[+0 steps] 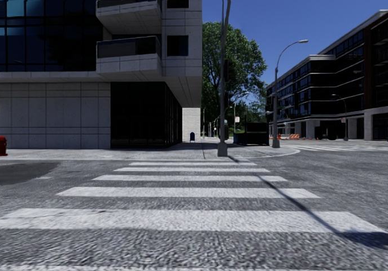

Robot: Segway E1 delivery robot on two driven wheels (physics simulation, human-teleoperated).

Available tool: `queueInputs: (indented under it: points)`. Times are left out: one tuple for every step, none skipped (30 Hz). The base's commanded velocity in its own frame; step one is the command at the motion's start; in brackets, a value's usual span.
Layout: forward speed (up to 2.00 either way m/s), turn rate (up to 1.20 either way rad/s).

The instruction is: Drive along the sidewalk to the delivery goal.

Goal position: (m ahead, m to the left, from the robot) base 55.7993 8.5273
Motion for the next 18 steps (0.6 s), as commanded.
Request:
queueInputs:
  points:
    - [2.0,-0.17]
    - [2.0,-0.17]
    - [2.0,-0.17]
    - [2.0,-0.17]
    - [2.0,-0.17]
    - [2.0,-0.16]
    - [2.0,-0.16]
    - [2.0,-0.1]
    - [2.0,0.0]
    - [2.0,0.0]
    - [2.0,0.0]
    - [2.0,0.0]
    - [2.0,0.0]
    - [2.0,0.0]
    - [2.0,0.0]
    - [2.0,0.0]
    - [2.0,0.0]
    - [2.0,0.0]
